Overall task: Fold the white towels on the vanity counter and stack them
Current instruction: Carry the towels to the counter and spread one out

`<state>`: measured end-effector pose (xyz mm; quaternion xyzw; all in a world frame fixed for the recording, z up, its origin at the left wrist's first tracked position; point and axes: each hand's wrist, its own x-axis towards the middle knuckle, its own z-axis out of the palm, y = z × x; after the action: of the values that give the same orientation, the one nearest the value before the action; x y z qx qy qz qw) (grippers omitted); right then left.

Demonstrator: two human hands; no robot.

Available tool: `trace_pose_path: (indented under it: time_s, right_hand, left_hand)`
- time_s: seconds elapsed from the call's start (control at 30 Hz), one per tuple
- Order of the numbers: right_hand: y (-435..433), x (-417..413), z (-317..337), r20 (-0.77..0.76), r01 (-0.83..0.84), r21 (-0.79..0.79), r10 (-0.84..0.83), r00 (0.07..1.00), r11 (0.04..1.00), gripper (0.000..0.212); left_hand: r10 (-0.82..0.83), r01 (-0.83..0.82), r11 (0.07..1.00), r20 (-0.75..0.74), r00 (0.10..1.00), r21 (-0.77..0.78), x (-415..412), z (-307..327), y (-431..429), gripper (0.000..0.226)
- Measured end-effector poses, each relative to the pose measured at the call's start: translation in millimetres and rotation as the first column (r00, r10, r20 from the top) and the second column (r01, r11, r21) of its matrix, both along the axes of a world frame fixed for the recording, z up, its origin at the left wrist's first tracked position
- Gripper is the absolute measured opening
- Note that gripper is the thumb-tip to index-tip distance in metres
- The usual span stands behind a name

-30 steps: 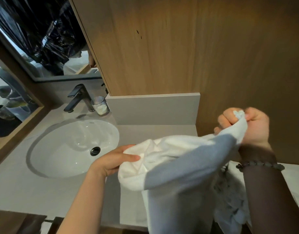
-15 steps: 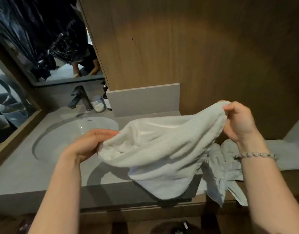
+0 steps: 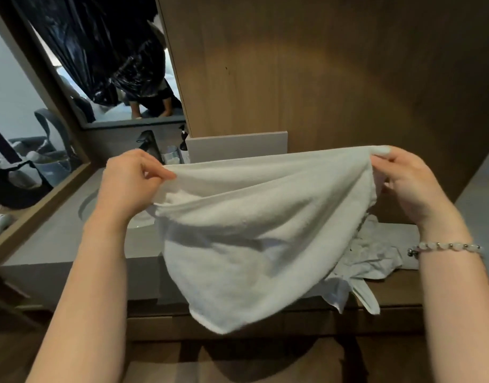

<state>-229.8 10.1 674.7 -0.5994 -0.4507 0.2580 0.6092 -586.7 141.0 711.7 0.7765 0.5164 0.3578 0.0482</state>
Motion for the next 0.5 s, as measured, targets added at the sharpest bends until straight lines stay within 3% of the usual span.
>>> trace_pose_path:
  time_s: [0.1, 0.17, 0.3, 0.37, 0.5]
  right_hand:
    - [-3, 10, 0, 0.065, 0.006, -0.072, -0.001, 0.998, 0.997, 0.020]
    - [-4, 16, -7, 0.053, 0.028, -0.088, -0.024, 0.998, 0.996, 0.019]
    - [-1, 32, -26, -0.021, 0.125, -0.060, -0.127, 0.992, 0.990, 0.020]
    - [4, 38, -33, -0.046, 0.139, -0.062, -0.142, 0.989, 0.988, 0.019]
    - [22, 42, -48, -0.035, 0.147, -0.126, -0.152, 0.988, 0.981, 0.021]
  left_hand:
    - [-0.002, -0.039, 0.972, -0.172, 0.985, -0.232, 10, -1, -1, 0.019]
    - [-0.083, -0.032, 0.898, -0.241, 0.967, -0.439, 15, -6, 0, 0.021]
    - [-0.206, 0.050, 0.678, -0.125, 0.971, -0.733, 15, -19, 1, 0.025]
    - [-0.214, 0.059, 0.594, -0.087, 0.973, -0.802, 12, -26, 4, 0.033]
    - [-0.189, -0.007, 0.536, -0.129, 0.973, -0.844, 7, -36, 16, 0.044]
